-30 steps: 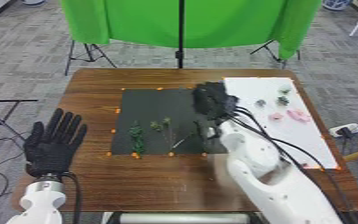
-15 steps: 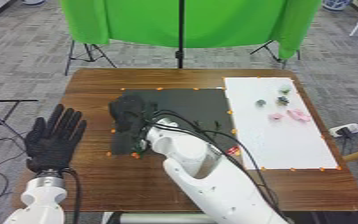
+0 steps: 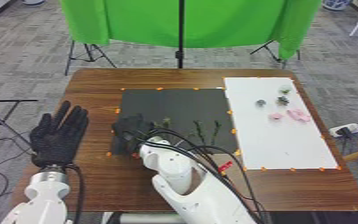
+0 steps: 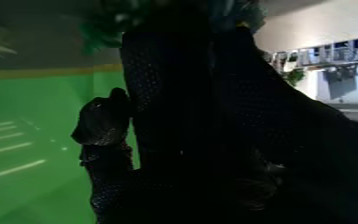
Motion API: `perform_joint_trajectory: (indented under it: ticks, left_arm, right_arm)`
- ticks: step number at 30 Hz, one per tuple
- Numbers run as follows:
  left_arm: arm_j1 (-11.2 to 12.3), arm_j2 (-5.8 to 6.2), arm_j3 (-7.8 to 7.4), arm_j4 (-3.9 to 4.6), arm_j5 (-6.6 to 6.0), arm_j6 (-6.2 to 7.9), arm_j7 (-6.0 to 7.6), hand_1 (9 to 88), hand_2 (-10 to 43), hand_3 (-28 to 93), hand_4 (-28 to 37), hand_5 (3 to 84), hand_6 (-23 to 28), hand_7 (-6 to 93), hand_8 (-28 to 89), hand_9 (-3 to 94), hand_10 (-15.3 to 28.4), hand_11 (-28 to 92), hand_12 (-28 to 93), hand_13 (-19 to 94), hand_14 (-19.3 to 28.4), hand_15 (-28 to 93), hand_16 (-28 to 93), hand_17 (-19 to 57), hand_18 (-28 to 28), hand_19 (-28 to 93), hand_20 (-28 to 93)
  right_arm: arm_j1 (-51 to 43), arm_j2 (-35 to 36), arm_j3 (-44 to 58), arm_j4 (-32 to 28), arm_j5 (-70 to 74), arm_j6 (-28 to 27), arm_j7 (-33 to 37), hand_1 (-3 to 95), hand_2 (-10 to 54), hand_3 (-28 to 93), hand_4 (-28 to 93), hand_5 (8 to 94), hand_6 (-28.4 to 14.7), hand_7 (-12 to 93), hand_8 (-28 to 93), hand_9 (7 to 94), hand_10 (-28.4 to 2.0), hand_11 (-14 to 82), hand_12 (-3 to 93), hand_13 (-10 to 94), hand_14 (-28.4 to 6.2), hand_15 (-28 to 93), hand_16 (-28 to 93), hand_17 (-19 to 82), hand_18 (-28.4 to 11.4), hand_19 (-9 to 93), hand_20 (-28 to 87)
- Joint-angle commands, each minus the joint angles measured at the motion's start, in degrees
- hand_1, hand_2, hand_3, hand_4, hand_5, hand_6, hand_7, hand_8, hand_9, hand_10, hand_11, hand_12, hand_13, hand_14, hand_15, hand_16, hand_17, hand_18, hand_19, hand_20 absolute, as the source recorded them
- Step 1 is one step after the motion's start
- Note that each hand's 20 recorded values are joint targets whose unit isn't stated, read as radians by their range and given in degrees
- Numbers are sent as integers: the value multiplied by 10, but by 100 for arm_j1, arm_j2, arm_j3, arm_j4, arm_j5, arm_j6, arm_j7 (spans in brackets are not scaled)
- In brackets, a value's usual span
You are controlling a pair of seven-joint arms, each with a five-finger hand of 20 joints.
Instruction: Arrange flowers
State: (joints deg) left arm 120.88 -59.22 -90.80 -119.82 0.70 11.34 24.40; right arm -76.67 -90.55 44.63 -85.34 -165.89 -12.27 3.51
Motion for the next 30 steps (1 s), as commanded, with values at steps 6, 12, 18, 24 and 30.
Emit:
perform_joint_trajectory:
  ticks: [6, 12, 18, 24, 30]
  left_arm:
    - [72, -85, -10, 45, 78, -62, -162, 286, 117, 821, -283, 494, 94, 99, -105, 409, 178, 177, 51, 239, 164, 305, -112, -10, 75, 144, 166]
    - [36, -86, -24, 54, 293, 5, -179, 298, 103, 819, -283, 496, 98, 98, -104, 418, 190, 175, 50, 241, 189, 334, -121, -30, 92, 187, 171]
    - [14, -108, 12, 63, 213, -49, -199, 298, 100, 820, -283, 495, 96, 99, -103, 414, 178, 179, 52, 242, 164, 313, -124, -28, 88, 188, 156]
    - [103, -222, -51, 48, 175, -81, -171, 297, 105, 818, -283, 492, 93, 102, -104, 405, 172, 180, 49, 240, 157, 304, -115, -14, 76, 152, 156]
    - [398, -396, -286, -27, 114, -114, -120, 286, 147, 780, -283, 459, 95, 99, -105, 375, 146, 202, 53, 254, 132, 315, -97, -47, 110, 243, 163]
  right_arm:
    - [-25, 225, -257, -327, 470, 327, 208, 491, -95, 853, -283, 707, -32, 383, -48, 734, -131, 223, 246, 597, -109, 613, 377, 305, -242, 903, 523]
    - [-30, 196, -237, -320, 447, 390, 285, 453, -95, 894, -283, 712, -28, 333, -72, 700, -144, 274, 190, 577, -125, 647, 343, 298, -243, 903, 527]
    - [-34, 92, -126, -175, 252, 290, 388, 439, -95, 926, -283, 695, -31, 289, -187, 676, -156, 263, 173, 563, -137, 671, 311, 296, -245, 905, 528]
    - [-20, 227, -123, -399, 614, 175, 666, 437, -95, 930, -283, 647, -37, 253, -177, 639, -162, 240, 161, 546, -149, 695, 271, 296, -252, 911, 527]
    - [-10, 490, 518, -1020, 1798, -45, 897, 421, -95, 912, -283, 549, -53, 206, -162, 581, -176, 221, 151, 519, -166, 717, 220, 293, -258, 918, 521]
